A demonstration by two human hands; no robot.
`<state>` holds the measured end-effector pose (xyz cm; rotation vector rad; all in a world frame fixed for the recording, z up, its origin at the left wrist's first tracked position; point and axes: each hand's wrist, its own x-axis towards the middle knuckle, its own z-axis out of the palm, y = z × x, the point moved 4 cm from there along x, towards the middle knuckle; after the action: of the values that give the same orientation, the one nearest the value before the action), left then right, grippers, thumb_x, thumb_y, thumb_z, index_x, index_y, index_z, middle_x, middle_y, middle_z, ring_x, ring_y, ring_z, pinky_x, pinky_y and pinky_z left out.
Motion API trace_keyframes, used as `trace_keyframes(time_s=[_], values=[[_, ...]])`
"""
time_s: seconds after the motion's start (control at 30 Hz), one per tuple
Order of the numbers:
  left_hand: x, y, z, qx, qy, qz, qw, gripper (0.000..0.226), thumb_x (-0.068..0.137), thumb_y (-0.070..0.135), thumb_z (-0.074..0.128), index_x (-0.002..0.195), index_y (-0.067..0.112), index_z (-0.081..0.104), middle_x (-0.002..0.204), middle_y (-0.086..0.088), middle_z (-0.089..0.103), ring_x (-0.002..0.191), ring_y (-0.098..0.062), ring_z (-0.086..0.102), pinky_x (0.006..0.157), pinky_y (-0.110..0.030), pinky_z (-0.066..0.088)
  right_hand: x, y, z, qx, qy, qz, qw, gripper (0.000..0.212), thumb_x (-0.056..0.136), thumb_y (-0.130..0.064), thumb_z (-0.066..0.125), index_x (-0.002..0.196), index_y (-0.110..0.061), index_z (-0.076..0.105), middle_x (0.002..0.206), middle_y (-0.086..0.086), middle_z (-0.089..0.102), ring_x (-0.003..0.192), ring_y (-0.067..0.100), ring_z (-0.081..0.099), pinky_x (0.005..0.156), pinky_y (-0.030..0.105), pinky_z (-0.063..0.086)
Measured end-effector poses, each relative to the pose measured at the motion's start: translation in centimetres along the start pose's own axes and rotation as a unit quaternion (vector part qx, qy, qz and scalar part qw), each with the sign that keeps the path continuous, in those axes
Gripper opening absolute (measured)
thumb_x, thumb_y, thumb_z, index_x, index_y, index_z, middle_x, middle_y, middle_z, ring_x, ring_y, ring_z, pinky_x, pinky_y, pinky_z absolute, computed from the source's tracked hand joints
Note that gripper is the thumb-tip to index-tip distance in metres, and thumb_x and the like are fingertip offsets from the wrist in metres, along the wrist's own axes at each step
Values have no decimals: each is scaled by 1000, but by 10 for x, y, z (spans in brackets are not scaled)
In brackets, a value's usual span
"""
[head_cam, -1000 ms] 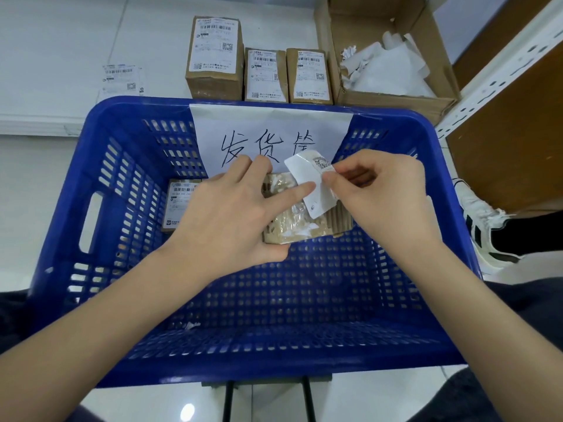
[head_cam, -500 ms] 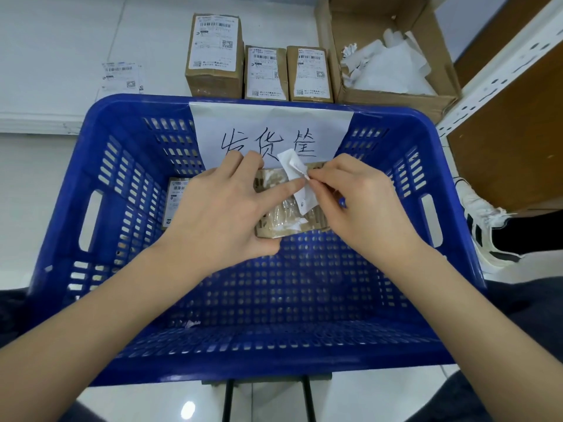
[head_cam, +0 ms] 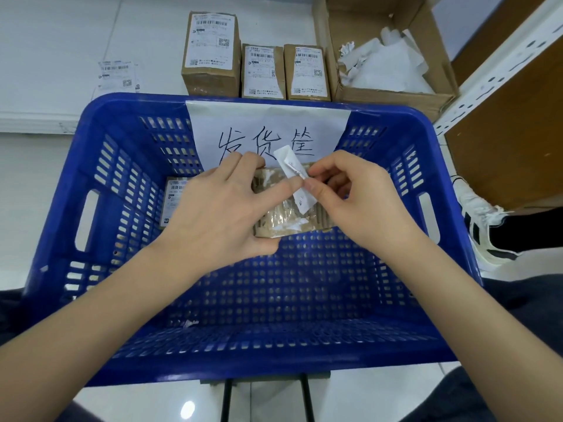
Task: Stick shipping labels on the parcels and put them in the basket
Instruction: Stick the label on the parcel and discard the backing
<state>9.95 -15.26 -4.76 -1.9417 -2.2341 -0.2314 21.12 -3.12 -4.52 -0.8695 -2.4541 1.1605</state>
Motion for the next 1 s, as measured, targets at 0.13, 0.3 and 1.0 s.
trace_keyframes(time_s=[0.13, 0.3, 1.0], values=[[-1, -2, -1, -2, 8, 7, 1000, 84, 55, 50, 81, 128, 29, 45, 99, -18, 60, 81, -32, 60, 54, -26, 34, 2, 2, -1, 29, -31, 2, 999, 13, 89, -15, 65, 101, -17, 65, 89, -4, 62, 75, 9, 55, 67, 13, 44], [3, -9, -7, 15, 15, 8, 1000, 89, 59, 52, 78, 138, 36, 39, 102, -19, 59, 83, -33, 58, 53, -26, 31, 6, -3, -12, 102, -75, -4, 992, 19, 94, -12, 57, 109, -22, 64, 102, -1, 65, 88, 8, 59, 77, 16, 49], [4, -4, -5, 12, 5, 54, 998, 88, 62, 54, 69, 140, 35, 34, 100, -20, 59, 83, -33, 58, 48, -29, 38, 6, 6, -17, 137, -34, 92, 986, 8, 83, -16, 71, 84, -11, 65, 77, 11, 71, 71, 21, 65, 67, 28, 53]])
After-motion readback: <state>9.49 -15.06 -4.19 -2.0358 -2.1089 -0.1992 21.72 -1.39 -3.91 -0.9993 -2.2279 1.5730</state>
